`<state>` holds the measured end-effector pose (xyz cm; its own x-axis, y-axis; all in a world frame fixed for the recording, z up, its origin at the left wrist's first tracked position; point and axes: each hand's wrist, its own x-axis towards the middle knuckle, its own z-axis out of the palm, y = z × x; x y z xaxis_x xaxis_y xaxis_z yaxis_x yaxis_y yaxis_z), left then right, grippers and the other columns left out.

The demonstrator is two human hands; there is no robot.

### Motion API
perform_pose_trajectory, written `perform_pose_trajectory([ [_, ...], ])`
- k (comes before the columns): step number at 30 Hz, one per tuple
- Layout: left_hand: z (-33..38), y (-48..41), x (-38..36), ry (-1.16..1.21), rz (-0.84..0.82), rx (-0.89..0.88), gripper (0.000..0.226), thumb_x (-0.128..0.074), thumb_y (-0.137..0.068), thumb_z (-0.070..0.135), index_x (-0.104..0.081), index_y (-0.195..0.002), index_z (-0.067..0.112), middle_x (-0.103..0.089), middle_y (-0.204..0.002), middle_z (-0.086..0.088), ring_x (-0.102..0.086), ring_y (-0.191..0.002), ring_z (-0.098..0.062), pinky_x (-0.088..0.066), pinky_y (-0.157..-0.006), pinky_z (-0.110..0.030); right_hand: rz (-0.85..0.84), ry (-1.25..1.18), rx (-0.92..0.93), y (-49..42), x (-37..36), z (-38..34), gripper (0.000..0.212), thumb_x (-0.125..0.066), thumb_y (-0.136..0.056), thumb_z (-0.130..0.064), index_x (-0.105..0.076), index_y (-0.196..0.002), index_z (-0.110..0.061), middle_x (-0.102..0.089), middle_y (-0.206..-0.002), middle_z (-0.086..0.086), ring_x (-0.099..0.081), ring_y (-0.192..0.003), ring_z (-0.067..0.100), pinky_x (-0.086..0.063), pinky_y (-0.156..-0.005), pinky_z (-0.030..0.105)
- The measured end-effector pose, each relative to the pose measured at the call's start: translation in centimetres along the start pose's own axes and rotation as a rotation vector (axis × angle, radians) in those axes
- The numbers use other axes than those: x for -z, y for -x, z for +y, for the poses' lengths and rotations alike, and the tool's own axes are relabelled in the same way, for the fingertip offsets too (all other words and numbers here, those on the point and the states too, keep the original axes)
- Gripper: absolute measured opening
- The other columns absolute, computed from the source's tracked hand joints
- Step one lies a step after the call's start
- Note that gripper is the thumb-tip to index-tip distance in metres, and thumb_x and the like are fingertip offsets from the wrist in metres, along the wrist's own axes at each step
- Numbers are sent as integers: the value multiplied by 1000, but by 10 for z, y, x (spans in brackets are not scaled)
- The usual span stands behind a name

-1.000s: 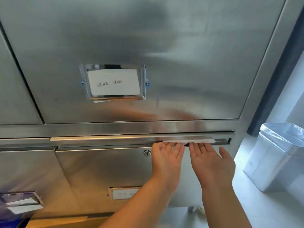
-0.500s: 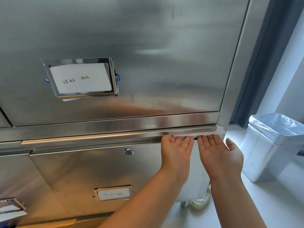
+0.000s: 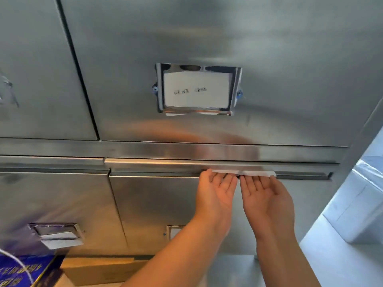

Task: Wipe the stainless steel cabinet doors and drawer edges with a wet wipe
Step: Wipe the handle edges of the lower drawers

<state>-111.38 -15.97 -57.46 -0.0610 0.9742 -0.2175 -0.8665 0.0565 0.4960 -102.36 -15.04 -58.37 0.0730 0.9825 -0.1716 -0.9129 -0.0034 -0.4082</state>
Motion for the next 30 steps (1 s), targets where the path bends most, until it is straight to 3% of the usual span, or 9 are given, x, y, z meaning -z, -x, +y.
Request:
perform_pose_trajectory([
  [6, 88, 14, 58, 35, 10, -61, 29, -39, -99, 21, -62, -110, 7, -68, -113, -12, -63, -107, -22, -46, -95, -35, 8, 65, -6, 25, -40, 94, 29, -41, -99, -20, -57, -120, -7, -63, -122, 13, -58, -115, 23, -40, -104, 40],
  [10, 137, 20, 90, 27, 14, -79, 26, -41, -99, 20, -64, -107, 10, -71, -106, -9, -65, -103, -19, -48, -94, -34, 49, 95, 17, 40, -63, 150, 29, -42, -99, -19, -56, -122, -6, -65, -117, 11, -61, -109, 20, -45, -97, 42],
  [13, 163, 23, 109, -35, 27, -87, 22, -44, -99, 20, -63, -109, 13, -72, -102, -4, -67, -98, -15, -53, -86, -29, 97, 137, 39, 47, -76, 182, 22, -46, -98, -20, -60, -111, -9, -68, -106, 7, -66, -98, 14, -50, -87, 39],
  [16, 176, 25, 116, -120, 66, -90, 17, -47, -98, 22, -63, -103, 18, -74, -93, 1, -69, -92, -13, -52, -87, -28, 136, 182, 58, 50, -82, 200, 17, -50, -97, -18, -60, -108, -12, -70, -99, 4, -70, -84, 9, -56, -74, 30],
  [19, 183, 26, 119, -153, 127, -83, 14, -50, -97, 20, -64, -100, 17, -75, -87, 1, -71, -85, -12, -54, -85, -28, 166, 205, 72, 54, -85, 209, 18, -51, -97, -17, -59, -111, -12, -69, -100, 5, -70, -82, 9, -57, -73, 27],
  [22, 191, 27, 126, -177, 177, -83, 13, -55, -95, 19, -64, -103, 17, -74, -92, -2, -71, -84, -12, -56, -79, -26, 202, 207, 83, 60, -85, 217, 19, -52, -96, -17, -58, -114, -12, -69, -97, 3, -70, -77, 6, -56, -64, 23],
  [26, 203, 28, 140, -180, 203, -80, 19, -54, -96, 18, -63, -111, 12, -73, -99, -5, -71, -87, -14, -57, -76, -26, 260, 208, 91, 70, -84, 230, 18, -53, -96, -18, -59, -112, -13, -70, -94, 1, -69, -78, 7, -57, -72, 24],
  [30, 209, 30, 144, -208, 152, -60, 17, -56, -94, 21, -62, -109, 16, -74, -97, -4, -71, -89, -17, -56, -79, -30, 312, 165, 178, 74, -79, 230, 24, -55, -95, -20, -59, -117, -11, -69, -98, 1, -70, -73, 3, -55, -59, 16],
])
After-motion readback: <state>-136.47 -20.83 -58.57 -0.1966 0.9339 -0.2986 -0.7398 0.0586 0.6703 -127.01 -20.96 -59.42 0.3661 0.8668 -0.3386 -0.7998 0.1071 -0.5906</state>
